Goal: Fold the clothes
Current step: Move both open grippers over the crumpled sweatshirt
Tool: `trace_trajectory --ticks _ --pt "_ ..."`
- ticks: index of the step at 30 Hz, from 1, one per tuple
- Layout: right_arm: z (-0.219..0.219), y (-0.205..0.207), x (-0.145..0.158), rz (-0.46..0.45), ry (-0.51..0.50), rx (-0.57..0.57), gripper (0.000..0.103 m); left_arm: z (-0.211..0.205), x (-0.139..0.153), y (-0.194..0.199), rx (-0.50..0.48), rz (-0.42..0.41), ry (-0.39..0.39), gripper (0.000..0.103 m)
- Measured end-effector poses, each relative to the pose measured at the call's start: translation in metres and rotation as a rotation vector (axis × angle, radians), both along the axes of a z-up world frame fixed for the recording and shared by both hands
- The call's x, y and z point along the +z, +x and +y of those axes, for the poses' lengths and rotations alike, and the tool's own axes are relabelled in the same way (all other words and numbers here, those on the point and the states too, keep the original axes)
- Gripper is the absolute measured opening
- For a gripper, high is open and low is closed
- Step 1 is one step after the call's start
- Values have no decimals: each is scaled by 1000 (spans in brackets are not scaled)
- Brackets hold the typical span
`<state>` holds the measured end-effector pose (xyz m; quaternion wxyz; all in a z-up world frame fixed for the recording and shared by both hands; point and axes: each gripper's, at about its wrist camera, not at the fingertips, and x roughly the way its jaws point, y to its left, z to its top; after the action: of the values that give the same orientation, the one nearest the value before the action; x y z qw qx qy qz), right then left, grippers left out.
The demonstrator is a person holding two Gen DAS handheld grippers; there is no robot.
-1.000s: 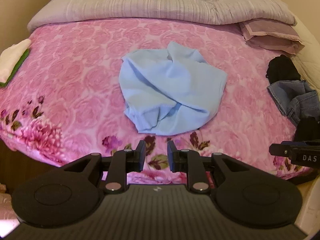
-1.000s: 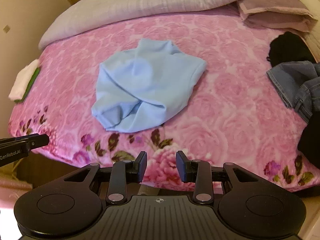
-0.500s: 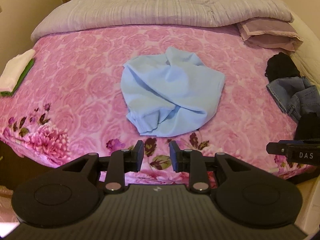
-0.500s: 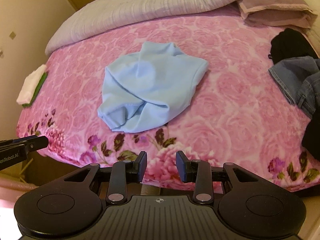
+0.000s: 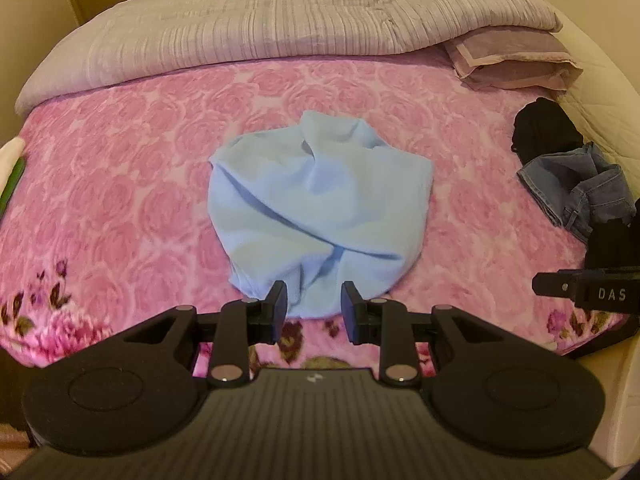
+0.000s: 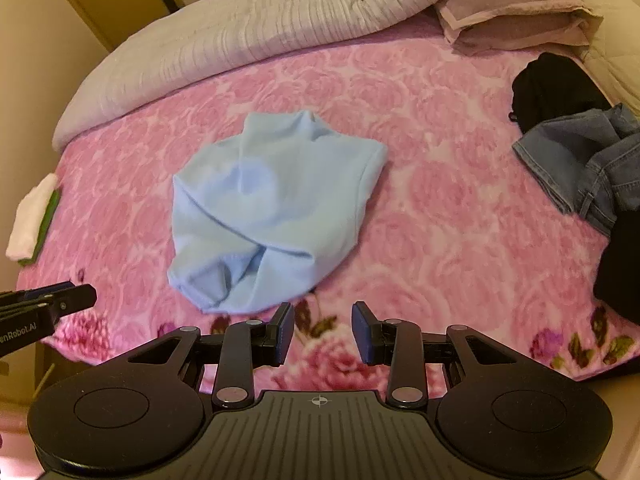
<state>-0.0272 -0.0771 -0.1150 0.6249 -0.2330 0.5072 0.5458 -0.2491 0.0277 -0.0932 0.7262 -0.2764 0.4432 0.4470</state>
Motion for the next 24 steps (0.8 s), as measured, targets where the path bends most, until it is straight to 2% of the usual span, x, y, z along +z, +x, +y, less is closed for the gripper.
trace_trajectory --ticks 7,12,14,24 --pt "43 -22 -3 -3 -15 -26 36 46 -3 -12 -36 2 -13 26" --pt "62 -33 -9 -7 -36 -56 36 68 -15 -19 -68 -4 -52 27" --pt "65 -33 -12 -8 -44 -86 36 73 -24 -18 -94 -12 -65 32" --pt "36 16 -61 14 -96 -326 36 73 -89 6 -212 2 -175 37"
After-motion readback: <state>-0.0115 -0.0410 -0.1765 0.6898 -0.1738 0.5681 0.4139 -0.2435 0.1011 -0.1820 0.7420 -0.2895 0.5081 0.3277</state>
